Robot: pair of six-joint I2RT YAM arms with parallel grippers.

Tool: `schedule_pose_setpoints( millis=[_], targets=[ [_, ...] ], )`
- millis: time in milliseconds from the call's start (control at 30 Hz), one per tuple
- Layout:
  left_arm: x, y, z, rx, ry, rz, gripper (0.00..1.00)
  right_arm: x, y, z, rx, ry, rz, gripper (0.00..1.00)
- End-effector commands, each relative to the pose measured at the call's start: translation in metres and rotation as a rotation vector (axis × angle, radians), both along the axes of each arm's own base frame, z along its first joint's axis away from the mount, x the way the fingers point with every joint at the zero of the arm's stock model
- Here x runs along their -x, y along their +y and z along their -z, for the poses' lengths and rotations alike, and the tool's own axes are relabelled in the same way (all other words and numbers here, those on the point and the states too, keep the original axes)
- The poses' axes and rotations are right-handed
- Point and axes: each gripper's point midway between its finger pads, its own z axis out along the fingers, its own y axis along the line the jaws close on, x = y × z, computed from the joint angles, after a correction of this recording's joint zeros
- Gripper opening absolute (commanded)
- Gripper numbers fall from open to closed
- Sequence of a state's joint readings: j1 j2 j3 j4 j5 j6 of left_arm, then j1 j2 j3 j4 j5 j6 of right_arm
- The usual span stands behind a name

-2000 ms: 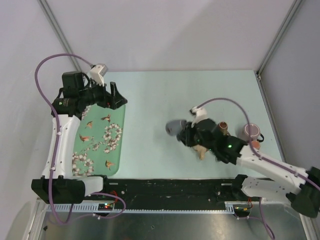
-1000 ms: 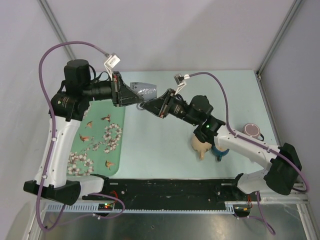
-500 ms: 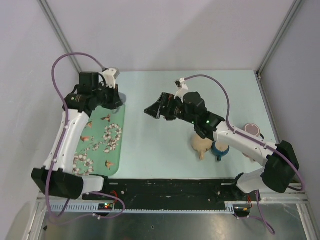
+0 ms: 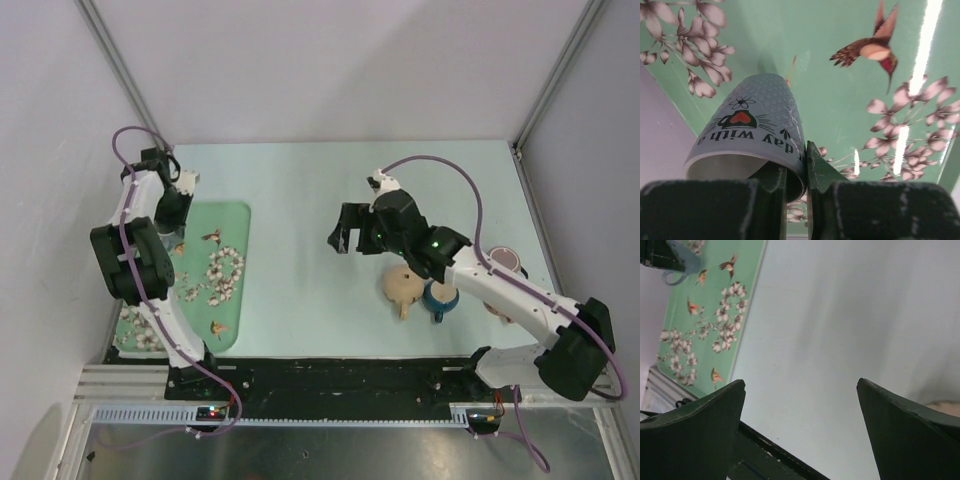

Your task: Turn the mug right side up

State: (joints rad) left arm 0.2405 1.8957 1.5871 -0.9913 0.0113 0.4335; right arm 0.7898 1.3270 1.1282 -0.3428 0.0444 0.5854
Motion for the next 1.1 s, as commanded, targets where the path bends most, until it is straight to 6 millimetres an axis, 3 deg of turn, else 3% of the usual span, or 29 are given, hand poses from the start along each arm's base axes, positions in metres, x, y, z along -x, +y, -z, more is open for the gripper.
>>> schedule_pose_setpoints(
  millis=[0, 167, 233, 367, 433, 567, 633, 767, 900, 1067],
  targets=[
    [-0.015, 0.028, -0.013, -0.064, -0.018, 0.023, 0.00, 0.002, -0.032, -0.016, 0.092, -0.052, 0.044, 0.99],
    [-0.019, 0.026, 0.005, 0.025, -0.008, 0.020, 0.00, 0.014, -0.061, 0.003, 0.169, -0.008, 0.106, 0.99],
    [-0.018, 0.024, 0.012, 0.044, 0.005, 0.033, 0.06, 0.018, -0.084, 0.016, 0.208, 0.020, 0.195, 0.99],
    [-0.014, 0.023, 0.020, 0.057, 0.026, 0.048, 0.27, 0.034, -0.136, 0.051, 0.342, 0.079, 0.362, 0.99],
    [-0.014, 0.023, 0.015, 0.056, 0.014, 0.052, 0.43, 0.046, -0.151, 0.063, 0.384, 0.113, 0.405, 1.00],
    [-0.021, 0.022, -0.014, 0.044, -0.067, 0.050, 0.66, 0.071, -0.160, 0.080, 0.410, 0.170, 0.445, 0.99],
    [-0.025, 0.024, -0.037, 0.019, -0.123, 0.035, 0.70, 0.085, -0.165, 0.090, 0.447, 0.203, 0.481, 0.99],
    [-0.022, 0.016, -0.081, 0.012, -0.236, 0.029, 0.78, 0.105, -0.155, 0.114, 0.495, 0.238, 0.457, 0.84],
    [-0.010, -0.006, -0.118, 0.022, -0.332, 0.067, 0.83, 0.106, -0.145, 0.138, 0.488, 0.264, 0.464, 0.59],
    [0.010, -0.049, -0.151, 0.013, -0.418, 0.173, 0.86, 0.094, -0.149, 0.156, 0.471, 0.270, 0.491, 0.56]
  ],
)
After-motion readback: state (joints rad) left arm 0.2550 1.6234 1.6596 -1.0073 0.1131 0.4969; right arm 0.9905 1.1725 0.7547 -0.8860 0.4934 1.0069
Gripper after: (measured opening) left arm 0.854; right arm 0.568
